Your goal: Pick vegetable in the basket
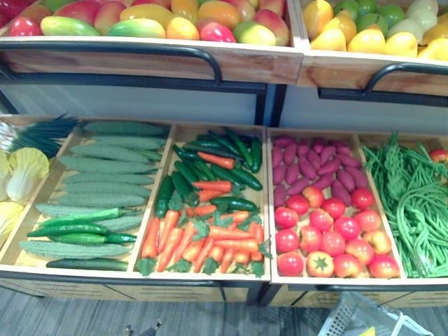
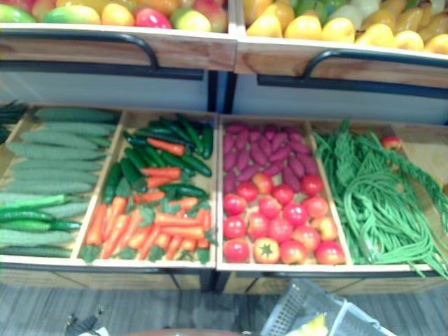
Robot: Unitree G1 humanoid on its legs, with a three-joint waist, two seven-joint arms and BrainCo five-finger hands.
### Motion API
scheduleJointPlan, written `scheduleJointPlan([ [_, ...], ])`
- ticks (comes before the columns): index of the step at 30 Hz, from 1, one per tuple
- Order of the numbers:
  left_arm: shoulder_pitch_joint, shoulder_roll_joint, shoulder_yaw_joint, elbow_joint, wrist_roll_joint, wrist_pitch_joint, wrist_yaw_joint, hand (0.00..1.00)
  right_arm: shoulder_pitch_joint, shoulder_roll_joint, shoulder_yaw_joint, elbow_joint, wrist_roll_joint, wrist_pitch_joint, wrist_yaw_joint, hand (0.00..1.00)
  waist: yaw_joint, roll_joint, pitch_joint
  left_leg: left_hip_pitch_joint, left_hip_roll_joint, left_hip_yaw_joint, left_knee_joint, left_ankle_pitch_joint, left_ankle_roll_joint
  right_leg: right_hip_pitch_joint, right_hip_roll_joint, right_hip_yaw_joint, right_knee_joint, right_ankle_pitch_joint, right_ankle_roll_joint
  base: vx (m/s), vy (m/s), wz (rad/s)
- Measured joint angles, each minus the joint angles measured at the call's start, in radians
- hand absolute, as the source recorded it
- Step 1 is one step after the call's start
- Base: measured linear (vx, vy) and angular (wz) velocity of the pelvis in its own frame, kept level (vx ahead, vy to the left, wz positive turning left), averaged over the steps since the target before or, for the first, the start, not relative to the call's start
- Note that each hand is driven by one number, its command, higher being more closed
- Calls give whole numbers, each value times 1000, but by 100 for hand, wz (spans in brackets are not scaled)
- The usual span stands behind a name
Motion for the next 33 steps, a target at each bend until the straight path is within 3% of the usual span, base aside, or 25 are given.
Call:
scheduleJointPlan([
  [4, -3, -1, 23, -8, -28, -8, 98, 0, 3, -8, 1, 7, -21, 0, 2, 100, 0, 3, 0, -2, 4, -5, 0, -1, -1, 5, 7, -6, -12, 5, 8, 94, -26, 1],
  [8, -8, -5, 239, 12, -166, -10, 239, 0, -1, -31, -8, 36, -38, 1, 7, 100, 0, 15, 0, 7, 5, -30, 1, -1, -1, 27, 9, -16, -15, 2, 4, 46, -26, 13],
  [13, -17, 3, 371, -30, -190, -52, 442, 0, -5, -54, -8, 36, -75, 8, 12, 100, 0, 38, 6, 5, 5, -49, 0, 0, -1, 32, 9, -28, -15, 2, 4, -42, -16, 12],
  [15, -18, 4, 377, -108, -106, -77, 544, 0, 2, -60, 8, 36, -78, 13, 16, 100, 2, 43, 1, 2, 7, -57, 0, 0, -1, 33, 9, -35, -13, -4, -4, -52, -19, 12],
  [17, -18, 8, 361, -245, 73, -109, 674, 0, 4, -71, 32, 32, -79, 15, 27, 100, 3, 49, -4, -9, 7, -61, 0, 4, 0, 26, 9, -37, -14, -4, -4, -55, -16, 5],
  [21, -29, 45, 306, -509, 336, -117, 789, 0, 21, -74, 52, 17, -79, 10, 30, 100, 11, 57, -12, -15, 7, -63, 0, 6, 0, 20, 9, -37, -13, -4, -4, -13, -4, 1],
  [25, -54, 90, 250, -684, 507, -118, 774, 0, 36, -78, 51, 12, -79, 1, 31, 100, 11, 62, -21, -26, 5, -67, 1, 8, 2, 13, 10, -37, -14, -4, -4, 40, -3, 2],
  [28, -60, 144, 154, -789, 594, -131, 695, 0, 49, -78, 51, -3, -79, 1, 33, 100, 7, 63, -24, -24, 7, -62, 6, 8, 2, 13, 12, -33, -14, -1, 1, 64, -5, -3],
  [33, -98, 261, -17, -852, 634, -173, 465, 0, 49, -85, 51, -6, -108, -12, 35, 100, -9, 71, -27, -6, 14, -34, 4, 4, -1, 11, 19, 5, -15, 0, 0, 22, -11, -17],
])
